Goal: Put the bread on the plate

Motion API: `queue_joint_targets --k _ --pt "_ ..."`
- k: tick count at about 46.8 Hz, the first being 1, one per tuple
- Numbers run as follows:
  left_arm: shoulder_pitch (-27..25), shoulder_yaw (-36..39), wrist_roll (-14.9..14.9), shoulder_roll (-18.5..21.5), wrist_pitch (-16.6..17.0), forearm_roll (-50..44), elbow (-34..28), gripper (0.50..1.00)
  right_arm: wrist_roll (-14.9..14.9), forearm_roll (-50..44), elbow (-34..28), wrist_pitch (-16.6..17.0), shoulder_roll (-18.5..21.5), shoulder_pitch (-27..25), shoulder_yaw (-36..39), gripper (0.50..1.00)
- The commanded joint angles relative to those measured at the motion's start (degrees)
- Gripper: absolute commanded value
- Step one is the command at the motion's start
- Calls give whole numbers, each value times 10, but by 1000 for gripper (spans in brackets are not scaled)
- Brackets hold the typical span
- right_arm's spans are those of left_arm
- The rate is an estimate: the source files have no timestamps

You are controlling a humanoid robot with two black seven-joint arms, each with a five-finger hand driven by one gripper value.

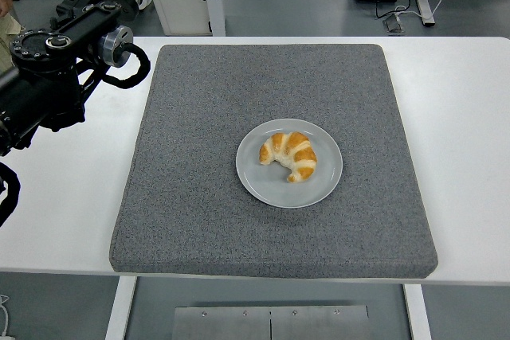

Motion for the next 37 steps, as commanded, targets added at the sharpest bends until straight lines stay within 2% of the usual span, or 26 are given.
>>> queue_joint_targets --k 1,8,21,37 --pt "6 -12 0 -9 -22 -27 21 975 0 0 0 -1 0 0 0 1000" --pt "26 -49 7 -17 -64 -77 63 975 0 0 0 0 0 0 0 1000" --pt "74 -128 10 -17 -81 -100 83 975 0 0 0 0 0 0 0 1000" --pt "128 -178 10 -28 -118 -105 111 974 0 0 1 0 0 0 0 1000"
